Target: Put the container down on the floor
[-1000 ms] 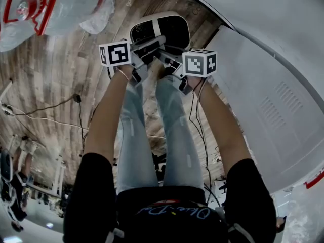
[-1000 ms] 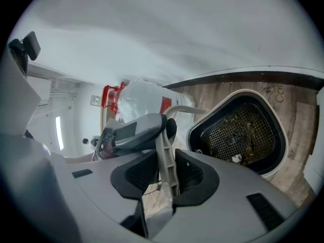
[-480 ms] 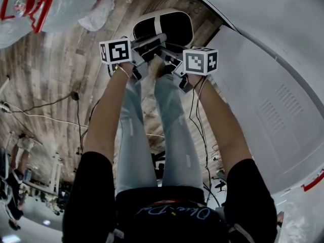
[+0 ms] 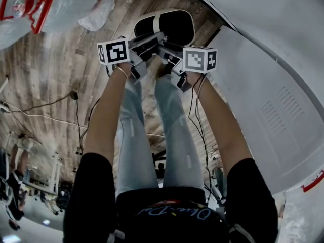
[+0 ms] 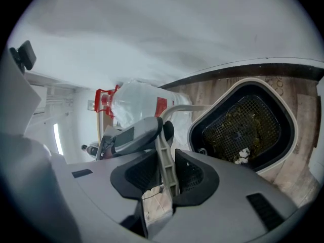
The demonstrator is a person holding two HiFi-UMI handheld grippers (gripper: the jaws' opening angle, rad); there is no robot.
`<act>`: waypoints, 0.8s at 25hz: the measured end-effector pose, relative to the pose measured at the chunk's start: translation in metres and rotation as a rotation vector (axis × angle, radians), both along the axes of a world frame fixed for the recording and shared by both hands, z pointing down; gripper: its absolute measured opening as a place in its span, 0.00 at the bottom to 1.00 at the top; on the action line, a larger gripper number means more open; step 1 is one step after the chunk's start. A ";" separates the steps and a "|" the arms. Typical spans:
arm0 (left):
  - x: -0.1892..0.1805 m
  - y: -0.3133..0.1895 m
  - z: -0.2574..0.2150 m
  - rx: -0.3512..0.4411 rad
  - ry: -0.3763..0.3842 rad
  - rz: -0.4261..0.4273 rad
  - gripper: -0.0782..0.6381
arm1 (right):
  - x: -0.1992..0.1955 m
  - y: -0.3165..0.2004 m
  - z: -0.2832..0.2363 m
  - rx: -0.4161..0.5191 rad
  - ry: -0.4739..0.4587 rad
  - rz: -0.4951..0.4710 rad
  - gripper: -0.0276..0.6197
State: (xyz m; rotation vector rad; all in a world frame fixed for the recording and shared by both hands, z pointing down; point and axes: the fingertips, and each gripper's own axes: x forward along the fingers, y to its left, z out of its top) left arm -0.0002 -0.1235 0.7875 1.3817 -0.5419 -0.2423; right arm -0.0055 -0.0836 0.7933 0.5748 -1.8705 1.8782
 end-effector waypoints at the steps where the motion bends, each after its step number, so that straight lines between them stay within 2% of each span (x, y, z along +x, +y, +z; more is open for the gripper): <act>1: -0.002 0.000 0.001 0.002 0.002 -0.003 0.18 | -0.001 -0.001 0.001 -0.008 -0.007 0.009 0.20; 8: -0.015 0.001 0.004 0.012 -0.001 -0.017 0.18 | -0.012 -0.002 0.004 -0.023 -0.011 0.039 0.20; 14: -0.030 0.008 0.010 0.028 -0.048 -0.004 0.19 | -0.016 -0.001 0.006 -0.067 -0.036 0.093 0.25; 20: -0.051 0.020 0.020 0.011 -0.093 -0.033 0.19 | -0.019 0.003 0.005 -0.057 -0.023 0.063 0.25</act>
